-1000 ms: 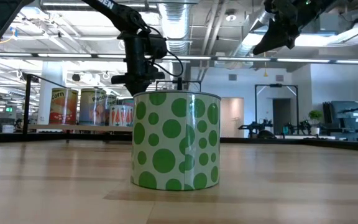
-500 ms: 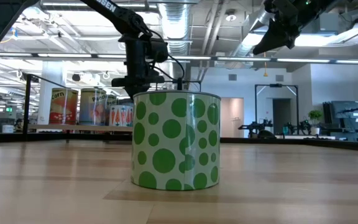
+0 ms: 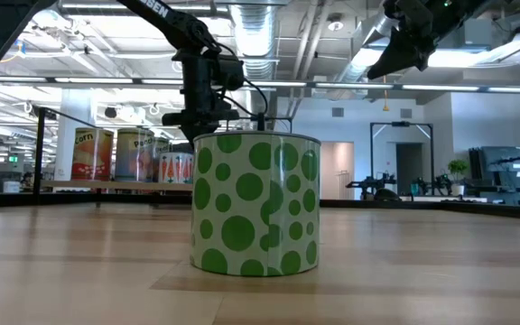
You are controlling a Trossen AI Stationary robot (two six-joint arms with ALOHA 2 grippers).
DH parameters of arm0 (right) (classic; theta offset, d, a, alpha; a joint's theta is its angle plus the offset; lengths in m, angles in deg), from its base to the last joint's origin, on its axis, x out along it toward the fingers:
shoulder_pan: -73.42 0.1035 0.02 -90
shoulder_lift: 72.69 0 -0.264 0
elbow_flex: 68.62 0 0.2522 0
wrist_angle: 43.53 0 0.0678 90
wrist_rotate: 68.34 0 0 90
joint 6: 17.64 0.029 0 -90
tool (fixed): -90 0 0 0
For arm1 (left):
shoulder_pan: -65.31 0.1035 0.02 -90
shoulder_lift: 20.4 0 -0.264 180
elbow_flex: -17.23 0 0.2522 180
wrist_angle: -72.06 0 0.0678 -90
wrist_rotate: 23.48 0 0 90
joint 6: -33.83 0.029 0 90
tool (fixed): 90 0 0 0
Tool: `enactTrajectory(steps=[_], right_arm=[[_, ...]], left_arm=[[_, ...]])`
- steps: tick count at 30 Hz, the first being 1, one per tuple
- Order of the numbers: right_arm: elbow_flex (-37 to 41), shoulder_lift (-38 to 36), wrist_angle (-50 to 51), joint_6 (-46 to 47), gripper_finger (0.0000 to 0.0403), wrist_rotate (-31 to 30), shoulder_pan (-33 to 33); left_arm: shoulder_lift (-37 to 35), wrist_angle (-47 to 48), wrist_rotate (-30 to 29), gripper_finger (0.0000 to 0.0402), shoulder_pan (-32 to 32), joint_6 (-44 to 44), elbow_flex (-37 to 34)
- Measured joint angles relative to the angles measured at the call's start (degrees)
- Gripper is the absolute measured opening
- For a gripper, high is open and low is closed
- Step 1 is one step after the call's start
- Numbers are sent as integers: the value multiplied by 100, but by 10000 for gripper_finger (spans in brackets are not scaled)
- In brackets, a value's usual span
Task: Pick and place cans onto a shelf
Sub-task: Put the small canned corn on the shelf
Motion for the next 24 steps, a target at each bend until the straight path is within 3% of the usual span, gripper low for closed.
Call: enactTrajectory(steps=[24], right_arm=[[0, -1, -2, -2, 8, 2, 0]], left_arm=[[44, -758, -312, 14, 125, 370, 11]])
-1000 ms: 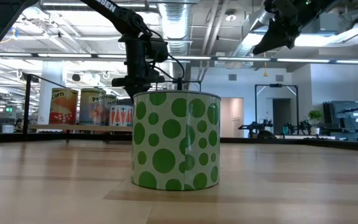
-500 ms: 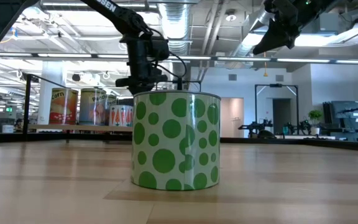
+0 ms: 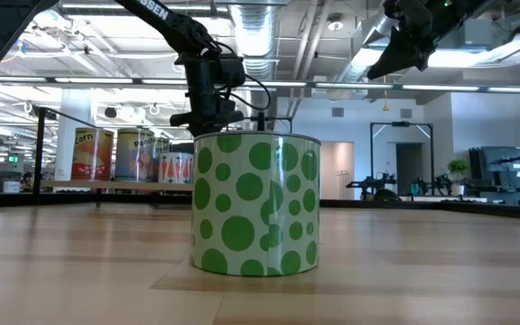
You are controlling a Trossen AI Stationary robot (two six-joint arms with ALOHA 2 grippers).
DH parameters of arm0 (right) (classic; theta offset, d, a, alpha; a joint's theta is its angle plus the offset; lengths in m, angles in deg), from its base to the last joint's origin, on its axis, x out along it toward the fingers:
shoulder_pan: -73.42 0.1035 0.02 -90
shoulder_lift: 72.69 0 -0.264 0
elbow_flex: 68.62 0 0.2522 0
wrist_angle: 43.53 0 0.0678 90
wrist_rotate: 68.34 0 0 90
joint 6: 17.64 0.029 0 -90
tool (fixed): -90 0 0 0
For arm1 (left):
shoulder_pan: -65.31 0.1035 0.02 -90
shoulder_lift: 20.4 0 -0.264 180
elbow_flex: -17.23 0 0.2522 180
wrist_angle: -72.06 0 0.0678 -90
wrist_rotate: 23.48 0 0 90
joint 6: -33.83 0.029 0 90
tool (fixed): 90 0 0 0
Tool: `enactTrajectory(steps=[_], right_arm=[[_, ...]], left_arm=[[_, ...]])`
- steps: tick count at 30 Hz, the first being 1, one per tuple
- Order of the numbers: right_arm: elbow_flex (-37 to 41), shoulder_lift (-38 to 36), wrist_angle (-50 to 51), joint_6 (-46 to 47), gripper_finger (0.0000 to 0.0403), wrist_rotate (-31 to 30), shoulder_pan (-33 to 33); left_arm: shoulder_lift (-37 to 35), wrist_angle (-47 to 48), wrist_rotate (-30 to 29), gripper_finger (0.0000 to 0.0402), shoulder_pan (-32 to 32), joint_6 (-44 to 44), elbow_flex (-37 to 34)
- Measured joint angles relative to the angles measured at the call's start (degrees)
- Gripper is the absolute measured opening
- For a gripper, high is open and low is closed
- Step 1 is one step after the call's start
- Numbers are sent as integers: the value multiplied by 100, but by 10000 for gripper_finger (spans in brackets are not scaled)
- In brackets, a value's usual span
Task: Pick and place cans onto a shelf
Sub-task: Put the small canned corn on the shelf
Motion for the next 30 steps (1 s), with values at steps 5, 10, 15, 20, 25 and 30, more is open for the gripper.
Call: enactTrajectory(steps=[5, 10, 15, 20, 25, 30], right_arm=[[0, 0, 0, 0, 8, -1, 0], [0, 1, 0, 0, 8, 0, 0], [0, 1, 0, 2, 8, 0, 0], [0, 1, 0, 2, 8, -1, 0], [0, 1, 0, 4, 8, 0, 0], [0, 1, 0, 4, 8, 2, 5]], left_arm=[[0, 15, 36, 7, 94, 85, 0], [0, 80, -2, 2, 96, 130, 0], [0, 184, 21, 2, 122, 207, 0], [0, 284, 14, 2, 122, 232, 0], [0, 366, 69, 2, 127, 288, 0], [-2, 526, 72, 2, 128, 288, -2]])
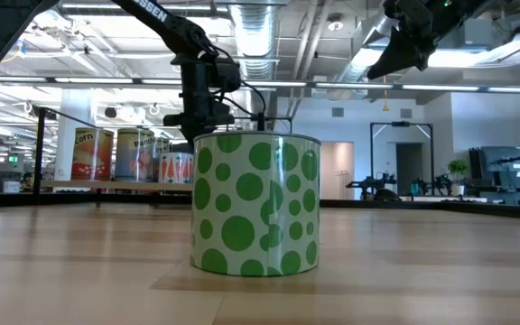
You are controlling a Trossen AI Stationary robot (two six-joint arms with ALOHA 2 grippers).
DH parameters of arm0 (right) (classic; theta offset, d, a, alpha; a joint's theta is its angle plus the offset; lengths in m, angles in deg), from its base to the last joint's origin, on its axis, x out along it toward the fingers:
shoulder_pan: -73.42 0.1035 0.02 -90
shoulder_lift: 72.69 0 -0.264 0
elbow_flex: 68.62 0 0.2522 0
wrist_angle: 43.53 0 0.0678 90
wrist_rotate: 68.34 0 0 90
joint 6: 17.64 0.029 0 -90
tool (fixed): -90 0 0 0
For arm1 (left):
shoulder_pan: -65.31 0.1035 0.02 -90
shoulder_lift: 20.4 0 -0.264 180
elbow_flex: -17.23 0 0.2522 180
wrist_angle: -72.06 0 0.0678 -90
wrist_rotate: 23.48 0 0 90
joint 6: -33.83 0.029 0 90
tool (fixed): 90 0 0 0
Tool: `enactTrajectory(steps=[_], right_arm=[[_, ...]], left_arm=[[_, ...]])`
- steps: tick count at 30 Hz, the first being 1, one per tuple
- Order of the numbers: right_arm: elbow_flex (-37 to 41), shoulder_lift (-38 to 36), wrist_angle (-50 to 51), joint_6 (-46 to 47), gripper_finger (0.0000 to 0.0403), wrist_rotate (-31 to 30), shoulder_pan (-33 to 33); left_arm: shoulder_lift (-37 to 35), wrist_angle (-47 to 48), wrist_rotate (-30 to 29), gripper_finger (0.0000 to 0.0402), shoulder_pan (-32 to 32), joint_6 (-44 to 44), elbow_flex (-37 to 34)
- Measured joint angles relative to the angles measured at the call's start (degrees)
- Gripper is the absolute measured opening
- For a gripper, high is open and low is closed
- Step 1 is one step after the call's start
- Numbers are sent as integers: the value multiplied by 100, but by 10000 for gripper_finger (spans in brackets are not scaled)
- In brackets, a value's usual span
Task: Pick and place cans onto a shelf
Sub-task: Put the small canned corn on the shelf
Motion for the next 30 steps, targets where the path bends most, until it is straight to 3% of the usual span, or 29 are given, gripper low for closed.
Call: enactTrajectory(steps=[30], right_arm=[[3, 0, 1, 2, 8, 15, 4]], left_arm=[[-4, 1011, 248, 2, -39, 201, -2]])
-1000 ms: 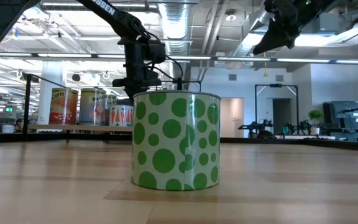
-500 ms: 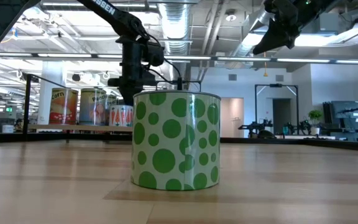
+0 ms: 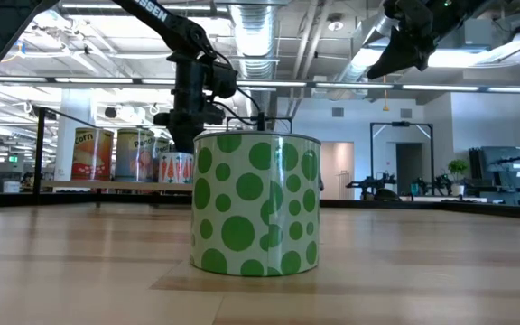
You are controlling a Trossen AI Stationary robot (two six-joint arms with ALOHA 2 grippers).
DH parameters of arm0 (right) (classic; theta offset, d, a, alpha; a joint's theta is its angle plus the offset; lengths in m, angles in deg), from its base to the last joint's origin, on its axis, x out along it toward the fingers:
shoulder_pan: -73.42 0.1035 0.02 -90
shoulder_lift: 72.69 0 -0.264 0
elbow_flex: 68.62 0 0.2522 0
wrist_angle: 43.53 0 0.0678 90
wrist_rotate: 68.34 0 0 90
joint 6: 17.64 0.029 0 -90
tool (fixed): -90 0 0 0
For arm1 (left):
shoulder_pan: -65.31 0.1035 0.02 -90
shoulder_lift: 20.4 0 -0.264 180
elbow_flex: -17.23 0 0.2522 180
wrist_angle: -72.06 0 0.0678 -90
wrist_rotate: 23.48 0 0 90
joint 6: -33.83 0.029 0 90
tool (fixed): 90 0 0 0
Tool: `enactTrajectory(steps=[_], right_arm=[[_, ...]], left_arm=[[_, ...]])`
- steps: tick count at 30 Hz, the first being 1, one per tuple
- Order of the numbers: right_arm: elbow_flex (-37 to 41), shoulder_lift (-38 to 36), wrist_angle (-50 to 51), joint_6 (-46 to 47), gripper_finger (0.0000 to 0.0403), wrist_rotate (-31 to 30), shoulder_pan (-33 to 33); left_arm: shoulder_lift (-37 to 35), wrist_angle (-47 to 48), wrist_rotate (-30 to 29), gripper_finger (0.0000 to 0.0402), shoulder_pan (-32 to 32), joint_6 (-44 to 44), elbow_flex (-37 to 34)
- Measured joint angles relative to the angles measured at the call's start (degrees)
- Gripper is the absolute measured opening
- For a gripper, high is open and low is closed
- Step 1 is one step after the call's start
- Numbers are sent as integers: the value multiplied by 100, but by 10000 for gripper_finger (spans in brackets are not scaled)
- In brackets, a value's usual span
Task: Pick and place cans onto a shelf
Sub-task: Put the small canned corn on the shelf, then put the large canned corn on the shelf
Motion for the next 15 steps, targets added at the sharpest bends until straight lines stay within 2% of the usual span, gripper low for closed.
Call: enactTrajectory(steps=[15], right_arm=[[4, 0, 0, 0, 8, -2, -4]], left_arm=[[-4, 96, -53, 2, -45, 62, 150]])
